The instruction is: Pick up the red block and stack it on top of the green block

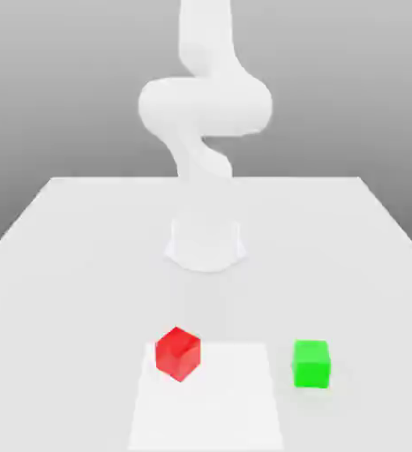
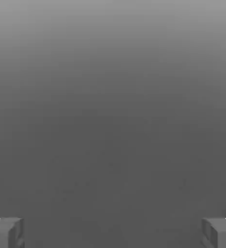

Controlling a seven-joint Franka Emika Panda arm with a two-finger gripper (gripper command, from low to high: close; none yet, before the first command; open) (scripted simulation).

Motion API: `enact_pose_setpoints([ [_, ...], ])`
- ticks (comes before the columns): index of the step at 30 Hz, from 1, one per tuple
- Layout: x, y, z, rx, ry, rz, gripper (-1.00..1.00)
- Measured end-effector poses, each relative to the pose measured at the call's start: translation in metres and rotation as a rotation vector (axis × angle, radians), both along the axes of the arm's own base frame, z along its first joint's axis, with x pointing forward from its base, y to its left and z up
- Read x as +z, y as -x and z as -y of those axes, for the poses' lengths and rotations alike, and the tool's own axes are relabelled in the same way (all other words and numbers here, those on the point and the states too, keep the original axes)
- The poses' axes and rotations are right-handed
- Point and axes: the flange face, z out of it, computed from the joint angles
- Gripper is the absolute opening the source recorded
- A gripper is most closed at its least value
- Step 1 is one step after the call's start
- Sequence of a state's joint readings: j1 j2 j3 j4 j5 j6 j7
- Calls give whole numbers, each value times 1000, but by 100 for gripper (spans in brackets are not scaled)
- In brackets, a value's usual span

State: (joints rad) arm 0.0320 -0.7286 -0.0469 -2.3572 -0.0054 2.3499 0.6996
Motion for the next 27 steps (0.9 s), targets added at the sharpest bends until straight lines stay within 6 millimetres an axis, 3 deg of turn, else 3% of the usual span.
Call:
enact_pose_setpoints([
  [4, -99, -40, 14, 145, 79, -144, 0],
  [8, -199, -56, 20, 300, 153, -283, 0],
  [12, -295, -48, 23, 466, 219, -417, 0],
  [17, -399, -11, 27, 678, 290, -576, 0],
  [20, -446, 16, 30, 788, 320, -652, 0],
  [27, -496, 19, 32, 814, 329, -664, 0],
])
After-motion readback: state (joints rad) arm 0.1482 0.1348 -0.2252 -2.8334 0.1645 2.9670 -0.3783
